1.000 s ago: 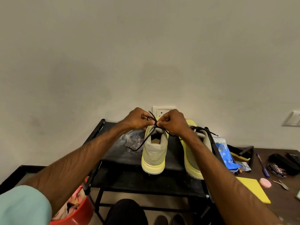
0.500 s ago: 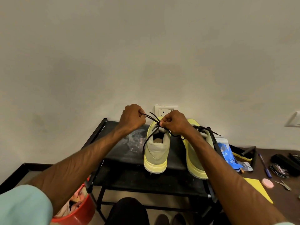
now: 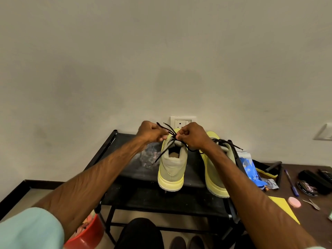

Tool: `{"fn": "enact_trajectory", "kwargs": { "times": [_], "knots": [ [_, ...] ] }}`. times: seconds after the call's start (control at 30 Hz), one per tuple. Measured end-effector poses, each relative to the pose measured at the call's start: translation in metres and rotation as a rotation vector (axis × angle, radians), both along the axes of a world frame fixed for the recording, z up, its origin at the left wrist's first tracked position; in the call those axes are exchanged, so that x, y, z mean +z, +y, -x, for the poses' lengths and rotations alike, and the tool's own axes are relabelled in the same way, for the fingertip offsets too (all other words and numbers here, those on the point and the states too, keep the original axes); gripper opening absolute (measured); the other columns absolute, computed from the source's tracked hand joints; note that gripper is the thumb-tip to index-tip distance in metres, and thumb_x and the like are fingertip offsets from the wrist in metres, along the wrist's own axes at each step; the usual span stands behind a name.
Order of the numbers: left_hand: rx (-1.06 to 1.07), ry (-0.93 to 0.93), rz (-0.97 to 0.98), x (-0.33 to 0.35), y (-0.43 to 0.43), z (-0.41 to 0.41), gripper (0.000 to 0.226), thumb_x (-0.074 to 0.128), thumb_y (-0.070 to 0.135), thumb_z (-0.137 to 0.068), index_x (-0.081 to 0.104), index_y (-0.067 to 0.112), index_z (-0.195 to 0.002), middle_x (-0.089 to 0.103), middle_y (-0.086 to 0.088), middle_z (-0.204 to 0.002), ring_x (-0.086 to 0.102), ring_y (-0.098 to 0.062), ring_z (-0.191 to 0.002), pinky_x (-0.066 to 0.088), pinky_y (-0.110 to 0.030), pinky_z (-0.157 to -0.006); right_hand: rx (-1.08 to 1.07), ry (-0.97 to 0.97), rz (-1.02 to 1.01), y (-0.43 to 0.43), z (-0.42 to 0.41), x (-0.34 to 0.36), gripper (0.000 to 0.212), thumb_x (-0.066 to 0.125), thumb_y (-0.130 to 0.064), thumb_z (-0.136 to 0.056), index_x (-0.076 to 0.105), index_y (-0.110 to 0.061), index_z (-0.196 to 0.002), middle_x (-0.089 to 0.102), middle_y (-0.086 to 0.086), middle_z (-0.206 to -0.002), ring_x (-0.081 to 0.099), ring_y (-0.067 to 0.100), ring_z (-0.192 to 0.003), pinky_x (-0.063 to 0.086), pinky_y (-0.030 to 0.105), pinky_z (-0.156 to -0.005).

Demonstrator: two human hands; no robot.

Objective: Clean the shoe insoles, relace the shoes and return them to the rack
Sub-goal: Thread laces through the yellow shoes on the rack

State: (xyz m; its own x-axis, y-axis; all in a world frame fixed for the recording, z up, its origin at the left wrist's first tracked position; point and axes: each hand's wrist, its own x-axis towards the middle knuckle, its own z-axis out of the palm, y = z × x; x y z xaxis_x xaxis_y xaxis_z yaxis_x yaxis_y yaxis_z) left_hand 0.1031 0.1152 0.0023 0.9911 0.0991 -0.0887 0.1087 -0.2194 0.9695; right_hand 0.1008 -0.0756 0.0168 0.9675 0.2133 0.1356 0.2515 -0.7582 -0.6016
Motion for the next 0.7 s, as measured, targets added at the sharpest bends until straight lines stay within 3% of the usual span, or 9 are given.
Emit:
{"fn": "enact_trajectory", "kwargs": {
  "times": [0.17,0.37,0.53,0.7],
  "knots": [
    [0.193,-0.038,0.101,0.003,0.011,-0.002,0.011,0.071,0.009,-0.094,0.07,-0.001,-0.099,0.078,-0.013,-0.084,0.077,-0.023,-0.076,0.064,-0.037,-0.079,-0.013,0.009,0.006,0.001,0.0,-0.001,0.011,0.075,-0.021,-0.092,0.081,-0.014,-0.097,0.077,0.004,-0.097,0.067,0.017,-0.089,0.056,0.041,-0.09],
    [-0.09,0.16,0.272,-0.005,0.004,0.011,0.022,0.079,0.008,-0.086,0.073,0.002,-0.107,0.077,-0.015,-0.101,0.074,-0.024,-0.096,0.059,-0.035,-0.092,-0.008,0.02,0.019,0.003,0.0,0.001,0.01,0.074,-0.02,-0.091,0.081,-0.014,-0.096,0.077,0.005,-0.097,0.069,0.02,-0.094,0.056,0.041,-0.091],
    [-0.021,0.055,0.301,-0.009,-0.005,0.013,0.02,0.076,-0.001,-0.086,0.073,-0.004,-0.105,0.077,-0.018,-0.098,0.077,-0.023,-0.085,0.063,-0.029,-0.076,-0.004,0.025,0.023,0.002,0.001,0.001,0.011,0.073,-0.019,-0.092,0.081,-0.013,-0.096,0.076,0.004,-0.096,0.067,0.018,-0.09,0.056,0.039,-0.088],
    [0.082,0.004,0.204,-0.007,-0.001,0.002,0.014,0.078,-0.007,-0.082,0.075,-0.005,-0.096,0.077,-0.021,-0.091,0.077,-0.027,-0.084,0.062,-0.036,-0.083,0.0,0.018,0.021,0.002,0.001,0.002,0.011,0.072,-0.018,-0.093,0.081,-0.012,-0.096,0.077,0.006,-0.097,0.065,0.016,-0.086,0.054,0.035,-0.084]
  ]
}}
